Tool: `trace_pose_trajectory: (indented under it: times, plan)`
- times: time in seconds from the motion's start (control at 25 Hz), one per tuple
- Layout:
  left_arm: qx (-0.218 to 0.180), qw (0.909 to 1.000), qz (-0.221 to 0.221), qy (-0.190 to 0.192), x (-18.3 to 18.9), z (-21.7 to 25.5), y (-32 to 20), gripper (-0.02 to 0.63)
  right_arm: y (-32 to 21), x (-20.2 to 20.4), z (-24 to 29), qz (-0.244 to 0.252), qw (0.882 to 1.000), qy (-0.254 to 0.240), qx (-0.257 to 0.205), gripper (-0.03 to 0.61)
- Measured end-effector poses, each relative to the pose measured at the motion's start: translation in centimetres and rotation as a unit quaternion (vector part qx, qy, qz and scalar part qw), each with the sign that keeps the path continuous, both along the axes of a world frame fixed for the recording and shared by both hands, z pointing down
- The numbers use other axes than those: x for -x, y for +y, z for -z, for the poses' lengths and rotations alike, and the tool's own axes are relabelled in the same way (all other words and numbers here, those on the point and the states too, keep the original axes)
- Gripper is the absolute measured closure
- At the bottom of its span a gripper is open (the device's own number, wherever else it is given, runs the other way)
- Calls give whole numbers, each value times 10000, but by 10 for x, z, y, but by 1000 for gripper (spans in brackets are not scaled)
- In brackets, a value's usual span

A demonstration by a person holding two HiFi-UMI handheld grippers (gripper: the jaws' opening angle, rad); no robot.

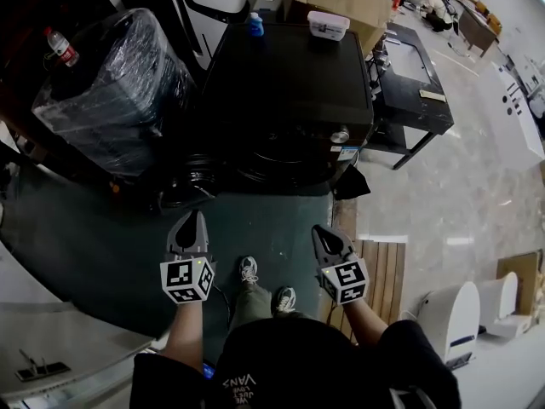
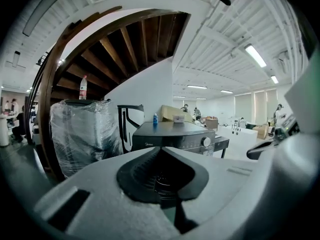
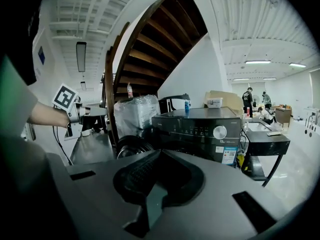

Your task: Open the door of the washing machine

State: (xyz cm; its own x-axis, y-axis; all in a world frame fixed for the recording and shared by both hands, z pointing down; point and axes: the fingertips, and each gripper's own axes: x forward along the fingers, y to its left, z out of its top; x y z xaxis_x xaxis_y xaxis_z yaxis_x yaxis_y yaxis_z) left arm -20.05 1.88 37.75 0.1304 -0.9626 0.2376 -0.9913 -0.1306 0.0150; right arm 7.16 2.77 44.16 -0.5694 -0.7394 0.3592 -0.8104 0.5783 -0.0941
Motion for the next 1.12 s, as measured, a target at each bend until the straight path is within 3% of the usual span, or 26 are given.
trace_pose_trajectory:
  times: [0.4, 0.76, 1.12]
  plan:
    - [-73, 9984, -458, -333, -50, 27, 60, 597, 30, -13, 51, 201, 9988, -312, -333, 572]
    - [-69, 9989, -238, -400, -43, 32, 98, 597, 52, -14, 71, 223, 9981, -377, -433, 572]
    - [-31, 9984, -437, -359, -56, 25, 117, 597, 59, -13, 81, 215, 9976, -363, -540, 574]
